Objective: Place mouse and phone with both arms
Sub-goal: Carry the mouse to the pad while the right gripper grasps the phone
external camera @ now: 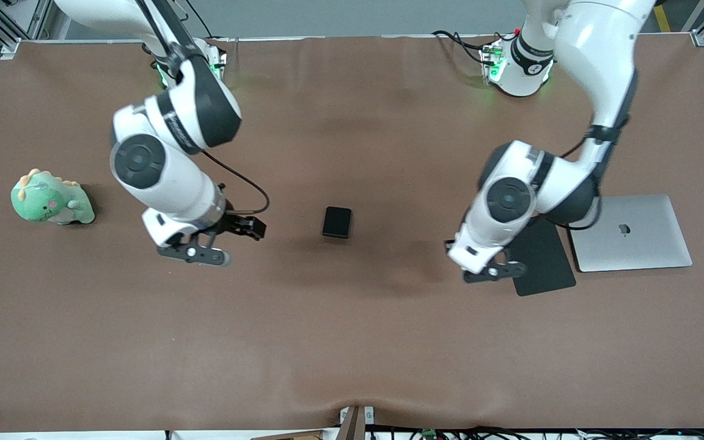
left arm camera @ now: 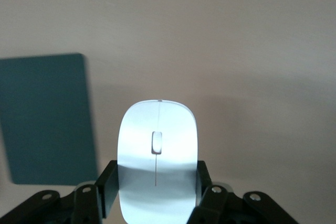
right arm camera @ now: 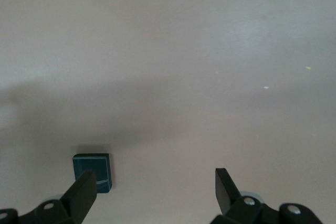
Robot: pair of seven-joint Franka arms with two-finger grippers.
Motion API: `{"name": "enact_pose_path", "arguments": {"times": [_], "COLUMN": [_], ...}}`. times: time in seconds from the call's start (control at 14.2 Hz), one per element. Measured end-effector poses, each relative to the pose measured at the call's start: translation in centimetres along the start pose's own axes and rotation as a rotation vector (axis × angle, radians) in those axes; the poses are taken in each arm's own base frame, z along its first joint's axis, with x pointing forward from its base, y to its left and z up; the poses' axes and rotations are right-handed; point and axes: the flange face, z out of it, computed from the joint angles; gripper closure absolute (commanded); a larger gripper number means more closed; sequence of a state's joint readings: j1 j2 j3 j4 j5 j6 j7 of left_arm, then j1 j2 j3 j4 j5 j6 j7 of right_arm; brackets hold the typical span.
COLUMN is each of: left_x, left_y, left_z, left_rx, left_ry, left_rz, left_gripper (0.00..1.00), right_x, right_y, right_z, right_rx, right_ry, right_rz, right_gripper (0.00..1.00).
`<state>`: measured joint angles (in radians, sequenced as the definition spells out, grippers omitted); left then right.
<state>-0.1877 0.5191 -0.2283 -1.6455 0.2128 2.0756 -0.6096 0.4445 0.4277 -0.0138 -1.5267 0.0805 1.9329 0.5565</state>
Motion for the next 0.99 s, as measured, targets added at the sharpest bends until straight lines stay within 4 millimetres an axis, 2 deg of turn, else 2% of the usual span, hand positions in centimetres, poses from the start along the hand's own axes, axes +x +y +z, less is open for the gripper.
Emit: {"name": "enact_pose_path", "arguments": {"times": [0.14, 0.28, 0.42, 0.64, 0.78, 0.99], "left_x": [2.0, 3.3, 3.8, 3.7, 3.4, 2.8], "left_y": [-5.0, -9.8, -13.1, -17.0, -19.2, -20.2], "left_z": [1.2, 2.6, 4.1, 7.3, 10.0, 13.1], "left_rx": [0.004, 0.003, -0.004, -0.027, -0.042, -0.064], "left_ry": [-0.022, -0.043, -0.049, -0.039, -0.041, -0.036], "left_rz": [0.016, 0.027, 0.023, 0.014, 0.002, -0.010], "left_gripper": [0.93, 0.93, 0.93, 0.93, 0.93, 0.89], "right_x": [-1.1, -3.3, -5.1, -7.2, -7.7, -7.6], "right_y": [-2.8, -6.1, -9.0, -12.1, -13.4, -14.2], "right_z": [3.1, 5.8, 8.6, 12.5, 14.9, 18.4], "right_rx": [-0.015, -0.035, -0.033, -0.042, -0.032, -0.013], "right_ry": [-0.021, -0.050, -0.060, -0.065, -0.049, -0.022], "right_rz": [-0.044, -0.090, -0.068, -0.066, -0.077, -0.092], "right_gripper": [0.00, 0.00, 0.00, 0.00, 0.00, 0.00]}}
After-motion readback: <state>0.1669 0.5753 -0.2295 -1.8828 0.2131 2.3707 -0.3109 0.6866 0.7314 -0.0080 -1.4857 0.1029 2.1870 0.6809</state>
